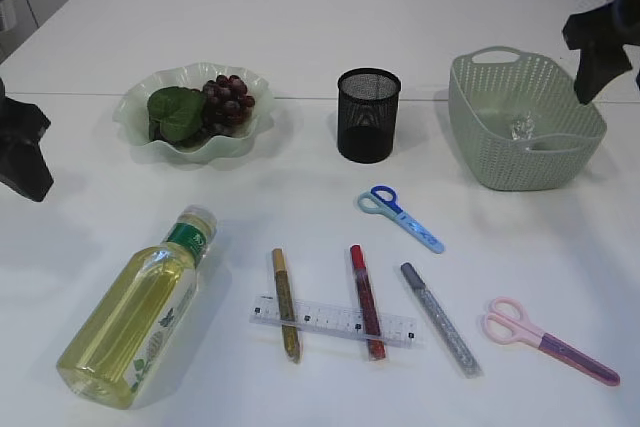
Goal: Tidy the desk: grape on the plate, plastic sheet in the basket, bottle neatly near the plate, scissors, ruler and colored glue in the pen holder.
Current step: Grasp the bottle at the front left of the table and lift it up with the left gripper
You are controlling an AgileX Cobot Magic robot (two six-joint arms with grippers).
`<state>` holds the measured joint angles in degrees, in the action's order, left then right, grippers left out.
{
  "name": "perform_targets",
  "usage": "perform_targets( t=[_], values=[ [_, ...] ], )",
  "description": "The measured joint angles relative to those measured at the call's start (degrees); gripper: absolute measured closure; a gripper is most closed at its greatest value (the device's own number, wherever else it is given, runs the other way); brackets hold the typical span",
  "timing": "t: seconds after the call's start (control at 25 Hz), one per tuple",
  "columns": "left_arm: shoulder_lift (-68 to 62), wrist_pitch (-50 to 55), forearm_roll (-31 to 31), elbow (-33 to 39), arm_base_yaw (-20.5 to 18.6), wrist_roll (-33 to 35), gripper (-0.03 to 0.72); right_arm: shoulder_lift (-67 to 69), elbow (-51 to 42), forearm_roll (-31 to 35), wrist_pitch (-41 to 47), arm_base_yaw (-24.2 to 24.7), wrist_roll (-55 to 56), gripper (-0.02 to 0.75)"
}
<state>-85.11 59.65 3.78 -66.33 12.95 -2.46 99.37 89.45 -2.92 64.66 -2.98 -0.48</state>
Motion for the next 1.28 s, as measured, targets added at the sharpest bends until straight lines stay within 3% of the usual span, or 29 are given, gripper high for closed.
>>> perform_targets(
  t=[0.24, 0.44, 0.6, 0.76, 1.04, 1.28],
  values=[
    [0.0, 1.94, 6.74, 0.0, 0.13, 3.85, 0.256, -9.68, -9.73, 0.09, 3.52, -3.16, 0.0, 0.225],
    [0.0, 2.19, 7.83, 0.0, 5.41, 5.42, 0.257, -17.22, -20.05, 0.09, 3.86, -5.99, 1.15, 0.225],
    [-1.0, 0.61, 4.01, 0.0, 11.6, 1.51, 0.257, -22.61, -25.44, 0.2, 3.9, -6.34, 2.05, 0.225],
    [-4.42, 0.61, -1.81, 0.0, 15.24, -4.21, 0.253, -26.61, -27.76, 0.2, 4.77, -6.38, 2.05, 0.225],
    [-11.37, 0.53, -3.25, 0.0, 15.63, -7.55, 0.109, -28.65, -27.78, 0.2, 5.68, -6.38, 2.05, 0.225],
    [-16.49, -0.71, -3.25, 0.0, 15.63, -8.86, 0.081, -28.65, -27.78, 0.2, 5.81, -6.38, 2.05, 0.225]
  ],
)
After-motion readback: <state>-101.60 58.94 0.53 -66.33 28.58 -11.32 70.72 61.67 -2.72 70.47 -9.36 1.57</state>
